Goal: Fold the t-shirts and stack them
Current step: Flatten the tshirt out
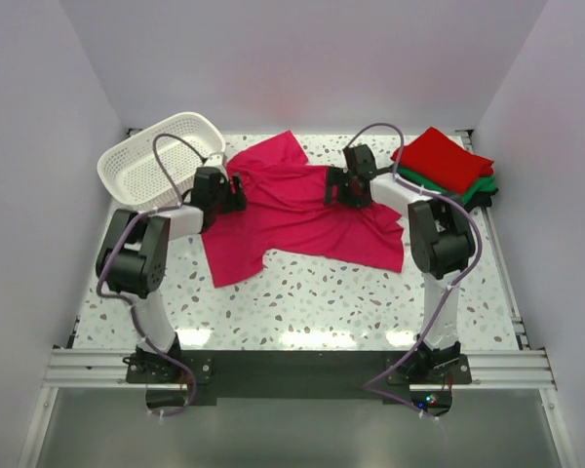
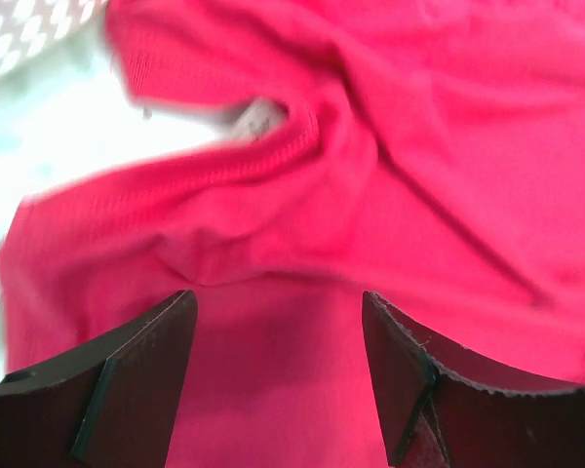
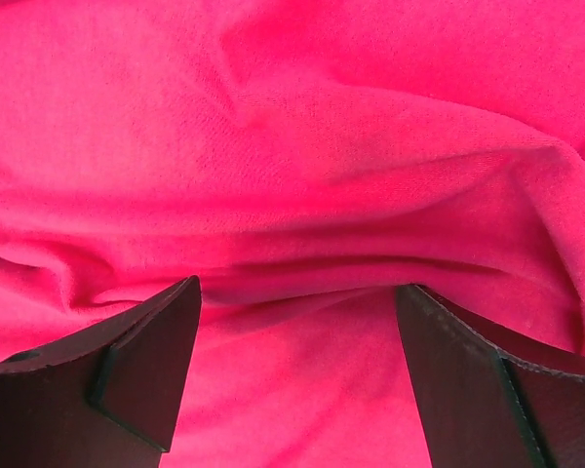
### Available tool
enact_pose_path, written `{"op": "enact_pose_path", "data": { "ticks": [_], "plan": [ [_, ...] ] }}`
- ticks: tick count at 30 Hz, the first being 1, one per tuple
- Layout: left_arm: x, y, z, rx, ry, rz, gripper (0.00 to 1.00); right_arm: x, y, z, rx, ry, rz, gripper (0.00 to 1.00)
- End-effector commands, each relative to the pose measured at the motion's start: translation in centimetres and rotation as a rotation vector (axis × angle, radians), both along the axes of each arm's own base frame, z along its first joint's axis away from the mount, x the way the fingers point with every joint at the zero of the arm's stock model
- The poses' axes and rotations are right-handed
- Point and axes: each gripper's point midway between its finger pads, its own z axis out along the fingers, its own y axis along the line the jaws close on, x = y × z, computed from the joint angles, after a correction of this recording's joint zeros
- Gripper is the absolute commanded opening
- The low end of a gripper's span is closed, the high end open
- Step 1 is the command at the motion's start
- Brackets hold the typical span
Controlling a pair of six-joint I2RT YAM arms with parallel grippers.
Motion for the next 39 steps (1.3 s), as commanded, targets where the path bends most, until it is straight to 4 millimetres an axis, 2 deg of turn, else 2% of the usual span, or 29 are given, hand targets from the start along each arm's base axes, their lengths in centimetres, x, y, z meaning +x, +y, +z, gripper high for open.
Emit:
{"op": "enact_pose_path", "data": {
  "ticks": [1, 2, 3, 4, 6, 7, 9, 10, 16, 18, 21, 25, 33, 36, 39],
  "plan": [
    [-2.5, 0.6, 5.1, 0.073, -0.113, 0.043, 0.73, -0.4, 0.2, 2.5, 0.024, -0.031, 0.043, 0.84],
    [-3.6, 1.3, 5.0, 0.095, -0.101, 0.082, 0.73, -0.6, 0.1, 2.6, 0.028, -0.033, 0.044, 0.84],
    [-5.6, 1.5, 3.8, 0.113, -0.066, 0.088, 0.73, -0.7, 0.3, 3.4, 0.041, -0.052, 0.053, 0.84],
    [-6.5, 1.6, 5.1, 0.101, -0.09, 0.109, 0.73, -1.2, 0.3, 3.2, 0.043, -0.045, 0.062, 0.84],
    [-9.8, 3.0, 3.6, 0.153, -0.035, 0.157, 0.73, -1.4, 0.4, 4.1, 0.056, -0.065, 0.072, 0.84],
    [-10.7, 3.2, 4.8, 0.131, -0.058, 0.19, 0.72, -1.7, 0.3, 3.8, 0.058, -0.06, 0.079, 0.84],
    [-13.8, 4.4, 3.1, 0.167, 0.008, 0.229, 0.69, -1.8, 0.2, 4.1, 0.059, -0.068, 0.079, 0.84],
    [-15.3, 4.9, 3.1, 0.16, 0.033, 0.258, 0.66, -2.0, 0.1, 4.2, 0.062, -0.07, 0.077, 0.84],
    [-21.6, 6.2, 0.2, 0.156, 0.171, 0.321, 0.58, -2.3, 0.1, 4.6, 0.103, -0.08, 0.088, 0.84],
    [-22.7, 6.5, -0.6, 0.147, 0.191, 0.327, 0.56, -2.3, 0.0, 4.7, 0.104, -0.081, 0.086, 0.84],
    [-23.6, 6.0, -0.6, 0.091, 0.188, 0.317, 0.52, -2.2, -0.4, 4.6, 0.106, -0.081, 0.079, 0.84],
    [-23.8, 4.6, -0.5, 0.012, 0.172, 0.263, 0.5, -2.3, -0.5, 4.5, 0.12, -0.078, 0.077, 0.84],
    [-24.9, 4.1, -2.8, 0.023, 0.257, 0.231, 0.46, -2.4, -0.7, 4.5, 0.123, -0.075, 0.071, 0.84],
    [-25.1, 3.8, -3.0, 0.007, 0.263, 0.219, 0.42, -2.4, -0.8, 4.5, 0.122, -0.077, 0.066, 0.84],
    [-25.4, 3.1, -3.2, -0.023, 0.265, 0.189, 0.33, -2.4, -0.9, 4.5, 0.124, -0.076, 0.062, 0.84]
  ]
}}
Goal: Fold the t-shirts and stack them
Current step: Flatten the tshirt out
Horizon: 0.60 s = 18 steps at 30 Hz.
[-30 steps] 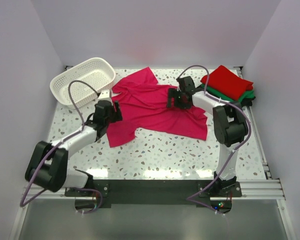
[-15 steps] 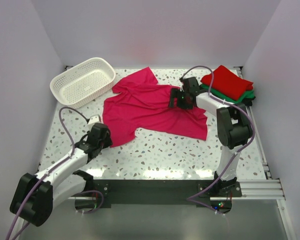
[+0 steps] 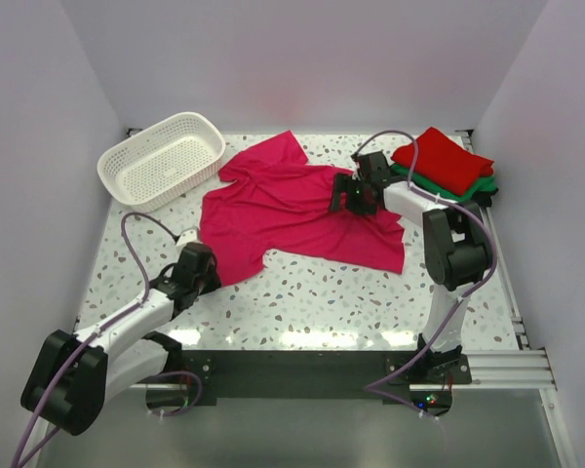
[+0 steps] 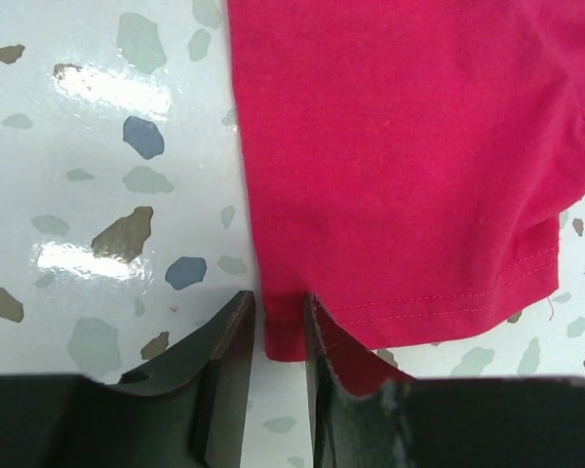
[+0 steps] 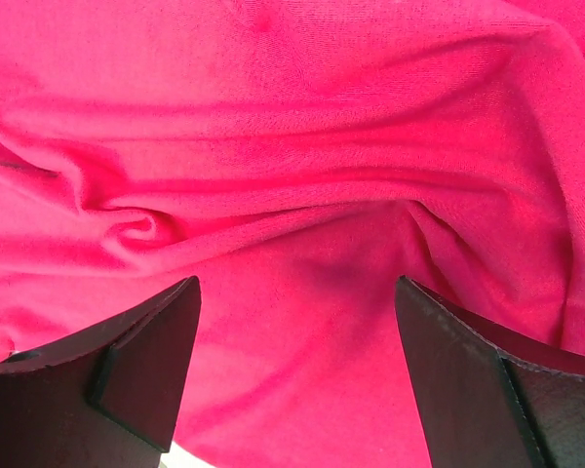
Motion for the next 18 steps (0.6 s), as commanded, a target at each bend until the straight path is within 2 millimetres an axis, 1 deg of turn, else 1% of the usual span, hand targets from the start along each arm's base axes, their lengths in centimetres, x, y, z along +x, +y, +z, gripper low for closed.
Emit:
{"op": "enact_pose_path", "data": {
  "ticks": [1, 2, 3, 5, 6, 7, 8, 9, 10, 11, 12, 14, 15, 16, 17, 18],
  "plan": [
    [-1.1, -1.0, -1.2, -0.049, 0.037, -0.037, 0.31, 0.9, 0.2, 3.3, 0.036, -0.089, 0.001, 0.84],
    [-1.5, -0.8, -1.6, -0.042, 0.051, -0.036, 0.29, 0.8, 0.2, 3.5, 0.038, -0.092, 0.0, 0.84],
    [-1.6, -0.8, -1.7, -0.043, 0.057, -0.033, 0.22, 0.7, 0.1, 3.3, 0.036, -0.086, -0.002, 0.84],
    [-1.7, -1.0, -1.9, -0.053, 0.056, -0.045, 0.13, 0.5, 0.0, 3.6, 0.035, -0.092, -0.004, 0.84],
    [-1.5, -1.0, -1.8, -0.05, 0.048, -0.043, 0.03, 0.3, 0.0, 3.6, 0.036, -0.09, -0.005, 0.84],
    [-1.4, -0.9, -1.7, -0.044, 0.043, -0.045, 0.0, 0.1, -0.2, 3.7, 0.033, -0.089, -0.007, 0.84],
    [-0.8, -0.9, -1.2, -0.035, 0.023, -0.04, 0.0, 0.0, -0.3, 4.3, 0.033, -0.101, -0.012, 0.84],
    [-0.5, -0.9, -0.8, -0.032, 0.012, -0.044, 0.0, -0.3, -0.6, 4.5, 0.022, -0.099, -0.019, 0.84],
    [0.1, -1.1, -0.3, -0.029, -0.012, -0.056, 0.0, -0.9, -1.0, 4.2, 0.01, -0.09, -0.027, 0.84],
    [0.7, -1.4, 0.4, -0.035, -0.037, -0.066, 0.0, -1.2, -1.4, 4.4, -0.001, -0.092, -0.036, 0.84],
    [1.1, -1.6, 0.8, -0.037, -0.052, -0.076, 0.0, -2.0, -2.3, 4.5, -0.033, -0.09, -0.064, 0.84],
    [2.1, -2.1, 1.7, -0.04, -0.101, -0.105, 0.0, -2.9, -3.5, 4.5, -0.073, -0.076, -0.103, 0.84],
    [2.3, -2.2, 1.7, -0.037, -0.106, -0.117, 0.0, -4.3, -4.2, 4.4, -0.092, -0.041, -0.118, 0.84],
    [2.8, -2.5, 2.0, -0.036, -0.129, -0.144, 0.0, -4.8, -5.6, 4.2, -0.15, -0.04, -0.164, 0.84],
    [2.9, -2.6, 2.1, -0.029, -0.132, -0.156, 0.0, -5.9, -6.4, 3.8, -0.181, -0.013, -0.183, 0.84],
    [2.8, -2.5, 1.6, -0.013, -0.116, -0.168, 0.0, -7.3, -7.1, 3.8, -0.194, -0.004, -0.204, 0.83]
  ]
}}
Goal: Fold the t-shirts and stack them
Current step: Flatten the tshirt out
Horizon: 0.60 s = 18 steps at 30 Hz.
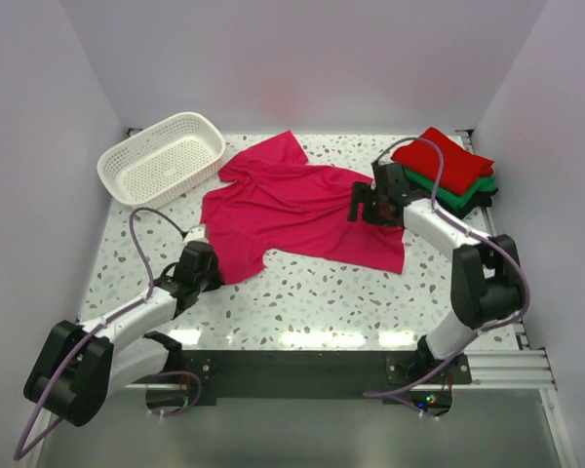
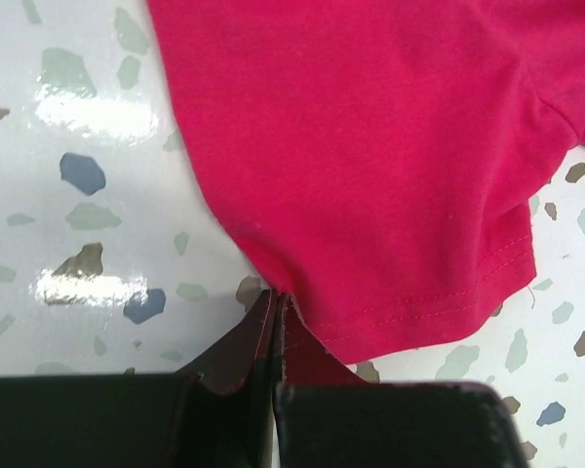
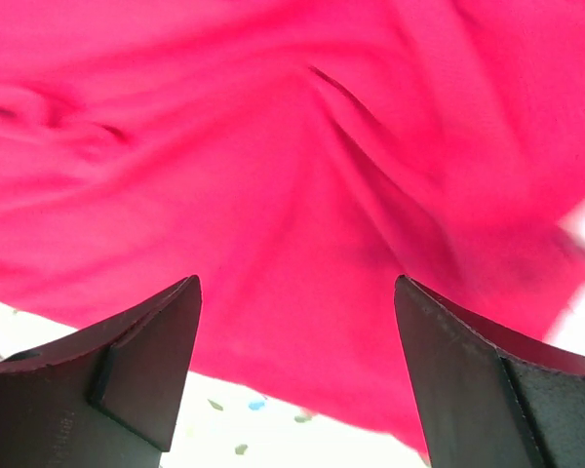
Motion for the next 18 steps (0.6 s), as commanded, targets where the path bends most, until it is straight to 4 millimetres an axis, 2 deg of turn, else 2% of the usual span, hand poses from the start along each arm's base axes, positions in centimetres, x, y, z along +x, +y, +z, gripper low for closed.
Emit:
{"op": "enact_pose_path", "data": {
  "ticks": [1, 2, 3, 4, 5, 6, 8, 9, 13, 18],
  "plan": [
    [2.7, -1.4, 2.1, 0.018, -0.11, -0.095, 0.0, -3.7, -4.2, -0.1, -0.128, 0.041, -0.133, 0.82],
    [3.0, -1.4, 2.3, 0.027, -0.112, -0.101, 0.0, -4.8, -4.8, -0.3, -0.142, 0.055, -0.147, 0.82],
    [2.8, -1.4, 1.8, 0.036, -0.093, -0.11, 0.0, -6.7, -5.8, -1.6, -0.167, 0.095, -0.172, 0.82],
    [2.8, -1.9, 1.9, 0.021, -0.092, -0.134, 0.0, -7.5, -7.1, -1.0, -0.189, 0.078, -0.215, 0.81],
    [2.4, -2.1, 1.5, 0.009, -0.083, -0.148, 0.0, -8.6, -7.9, -1.4, -0.207, 0.1, -0.236, 0.81],
    [2.3, -2.4, 1.4, -0.003, -0.085, -0.162, 0.0, -10.3, -8.6, -2.6, -0.223, 0.138, -0.247, 0.8],
    [2.1, -2.8, 1.2, -0.023, -0.086, -0.184, 0.0, -11.7, -9.7, -2.4, -0.205, 0.14, -0.286, 0.74],
    [2.1, -2.9, 1.0, -0.021, -0.082, -0.189, 0.0, -12.8, -10.1, -3.2, -0.204, 0.162, -0.301, 0.72],
    [2.1, -3.5, 1.1, -0.042, -0.081, -0.214, 0.0, -13.6, -10.1, -3.8, -0.178, 0.181, -0.312, 0.62],
    [1.8, -3.3, 0.9, -0.042, -0.078, -0.212, 0.0, -13.7, -10.2, -5.8, -0.203, 0.245, -0.315, 0.52]
  ]
}}
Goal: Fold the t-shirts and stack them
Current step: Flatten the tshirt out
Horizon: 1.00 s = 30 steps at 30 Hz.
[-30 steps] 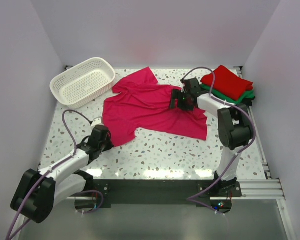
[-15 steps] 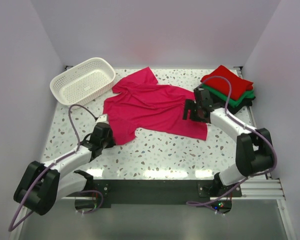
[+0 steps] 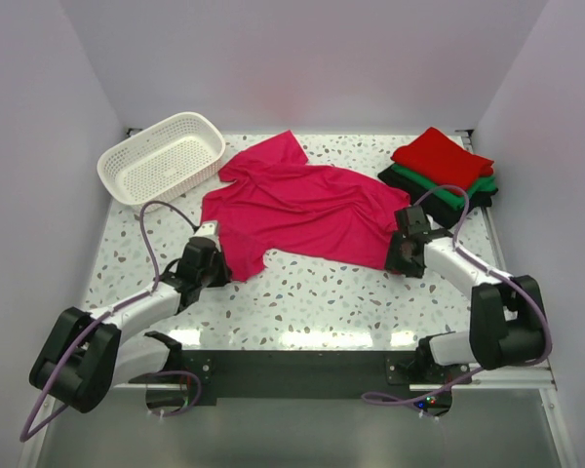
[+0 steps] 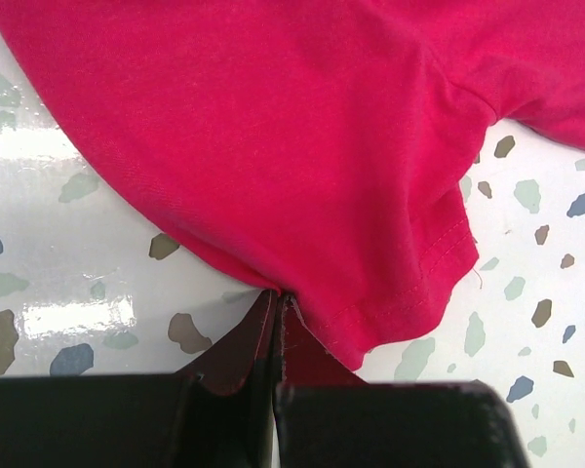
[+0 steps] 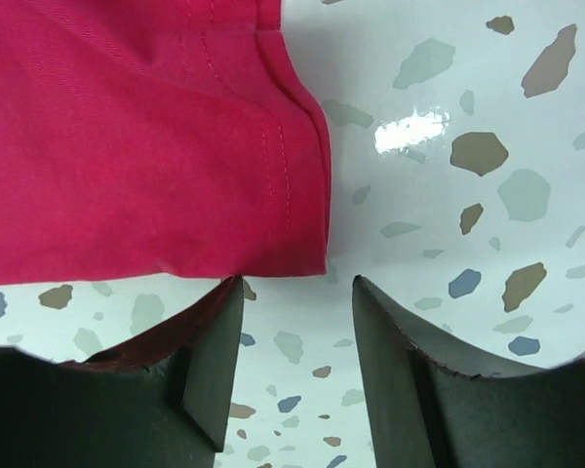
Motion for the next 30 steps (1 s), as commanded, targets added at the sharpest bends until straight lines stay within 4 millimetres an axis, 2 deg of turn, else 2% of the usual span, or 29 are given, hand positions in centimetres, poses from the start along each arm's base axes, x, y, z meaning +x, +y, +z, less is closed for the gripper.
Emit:
{"op": "enact_pose_path", "data": {
  "ticks": [1, 4, 9, 19, 22, 27, 30],
  "plan": [
    [0.5, -0.6, 0.7, -0.014, -0.047, -0.032, 0.0, 0.5, -0.3, -0.9, -0.009, 0.007, -0.031, 0.51],
    [0.6, -0.5, 0.7, -0.011, -0.048, -0.029, 0.0, 1.1, 0.1, -1.5, 0.017, 0.002, -0.035, 0.49],
    [0.6, -0.4, 0.5, -0.002, -0.04, -0.026, 0.0, 1.4, 0.2, -1.2, 0.023, -0.001, -0.022, 0.48],
    [0.6, -0.4, 0.5, 0.001, -0.04, -0.023, 0.0, 1.5, -0.1, 1.7, 0.052, -0.082, -0.02, 0.46],
    [0.6, -0.4, 0.4, 0.001, -0.037, -0.025, 0.0, 1.8, -0.5, 1.4, 0.035, -0.074, -0.026, 0.45],
    [0.5, -0.4, 0.5, 0.0, -0.038, -0.027, 0.0, 2.0, -0.9, -0.5, 0.03, -0.024, -0.034, 0.42],
    [0.5, -0.4, 0.5, -0.001, -0.039, -0.026, 0.0, 2.1, -0.8, -0.8, 0.038, -0.01, -0.029, 0.4]
  ]
}}
